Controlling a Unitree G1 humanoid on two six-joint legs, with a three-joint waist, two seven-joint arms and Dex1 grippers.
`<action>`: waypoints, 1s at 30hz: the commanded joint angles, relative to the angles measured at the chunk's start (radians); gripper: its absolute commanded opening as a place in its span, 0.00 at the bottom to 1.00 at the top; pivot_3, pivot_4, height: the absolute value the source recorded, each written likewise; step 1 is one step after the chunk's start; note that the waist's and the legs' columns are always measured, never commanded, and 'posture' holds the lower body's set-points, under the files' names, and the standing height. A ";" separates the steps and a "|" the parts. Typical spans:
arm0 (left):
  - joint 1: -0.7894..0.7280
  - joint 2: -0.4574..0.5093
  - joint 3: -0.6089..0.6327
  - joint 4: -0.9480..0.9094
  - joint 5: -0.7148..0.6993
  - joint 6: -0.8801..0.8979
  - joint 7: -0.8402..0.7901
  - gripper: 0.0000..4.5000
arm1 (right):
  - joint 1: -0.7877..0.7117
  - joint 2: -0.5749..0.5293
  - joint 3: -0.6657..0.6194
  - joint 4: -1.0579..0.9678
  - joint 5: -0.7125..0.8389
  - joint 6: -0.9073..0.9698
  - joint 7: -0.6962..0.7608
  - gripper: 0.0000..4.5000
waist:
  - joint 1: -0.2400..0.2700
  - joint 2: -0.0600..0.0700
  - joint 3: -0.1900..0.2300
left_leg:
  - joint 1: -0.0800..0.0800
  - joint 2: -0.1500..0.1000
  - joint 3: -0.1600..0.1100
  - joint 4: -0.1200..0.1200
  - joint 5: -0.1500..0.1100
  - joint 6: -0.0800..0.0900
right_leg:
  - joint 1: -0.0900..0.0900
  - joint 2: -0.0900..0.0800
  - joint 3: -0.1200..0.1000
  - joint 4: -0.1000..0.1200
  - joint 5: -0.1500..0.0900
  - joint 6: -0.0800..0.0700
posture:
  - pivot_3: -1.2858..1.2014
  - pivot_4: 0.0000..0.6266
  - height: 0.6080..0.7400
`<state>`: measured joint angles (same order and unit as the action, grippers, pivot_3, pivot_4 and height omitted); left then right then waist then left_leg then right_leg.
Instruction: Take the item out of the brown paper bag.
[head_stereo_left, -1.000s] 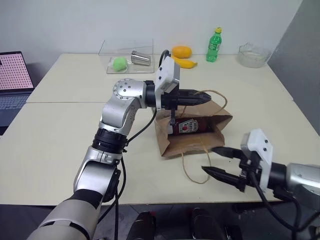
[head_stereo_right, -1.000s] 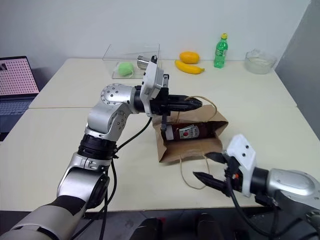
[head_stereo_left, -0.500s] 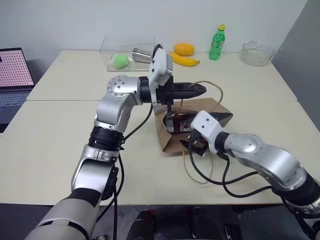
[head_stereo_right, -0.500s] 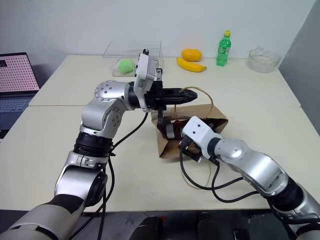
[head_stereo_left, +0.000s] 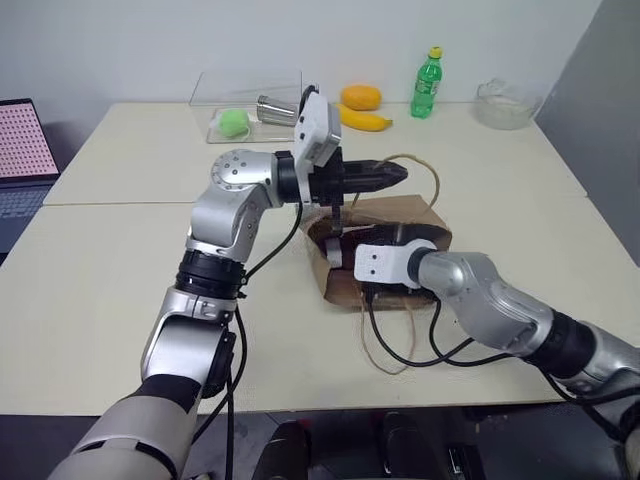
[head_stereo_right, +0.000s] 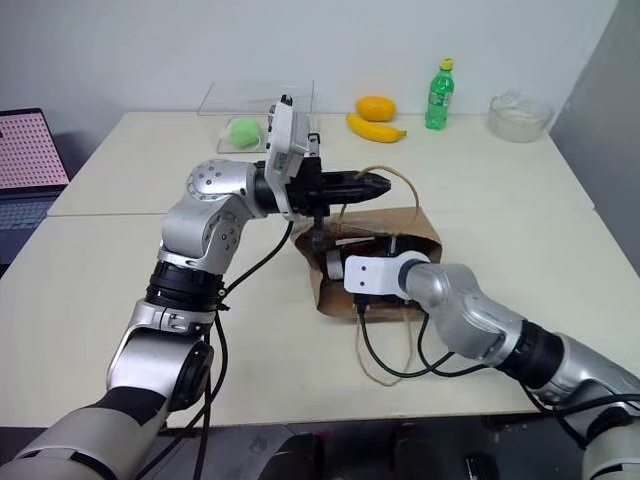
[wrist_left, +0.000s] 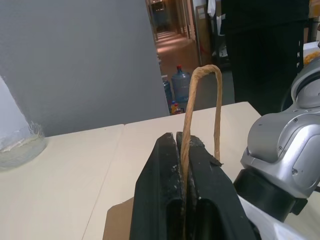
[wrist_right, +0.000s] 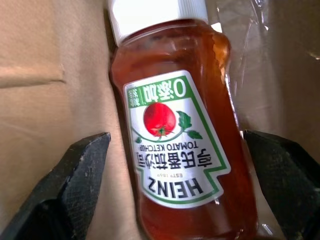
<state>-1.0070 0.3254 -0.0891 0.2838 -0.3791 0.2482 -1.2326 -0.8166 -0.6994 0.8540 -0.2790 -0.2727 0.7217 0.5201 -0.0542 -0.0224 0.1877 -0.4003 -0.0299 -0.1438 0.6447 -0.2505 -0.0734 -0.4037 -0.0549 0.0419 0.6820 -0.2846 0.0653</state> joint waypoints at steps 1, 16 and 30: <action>-0.035 0.005 0.025 -0.013 -0.013 -0.023 0.007 0.00 | -0.020 0.032 -0.005 0.082 -0.088 -0.048 0.041 1.00 | -0.001 0.000 0.000 | 0.000 0.000 0.000 0.000 0.000 0.000 | 0.000 0.000 0.000 0.000 0.000 0.000 | 0.52 0.24 1.00; -0.036 0.011 0.024 0.030 0.008 -0.060 0.021 0.00 | 0.054 0.091 -0.173 0.107 -0.154 -0.206 0.159 0.72 | -0.003 0.000 0.000 | 0.000 0.000 0.001 0.000 0.001 -0.002 | 0.000 0.000 0.000 0.000 0.002 0.000 | 0.52 0.24 1.00; -0.072 0.001 0.023 0.151 0.061 -0.158 0.064 0.00 | 0.139 0.038 -0.566 -0.223 0.257 -0.270 0.444 0.72 | -0.002 0.000 0.000 | 0.000 0.000 0.001 0.000 0.000 0.000 | -0.001 0.000 0.000 0.000 0.002 0.000 | 0.52 0.24 1.00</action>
<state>-1.0472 0.3275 -0.0814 0.4431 -0.3245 0.1146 -1.1786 -0.6719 -0.6608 0.3794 -0.4212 -0.1056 0.4467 0.9322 -0.0561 -0.0221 0.1875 -0.4006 -0.0298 -0.1427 0.6450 -0.2506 -0.0732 -0.4043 -0.0550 0.0424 0.6819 -0.2827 0.0649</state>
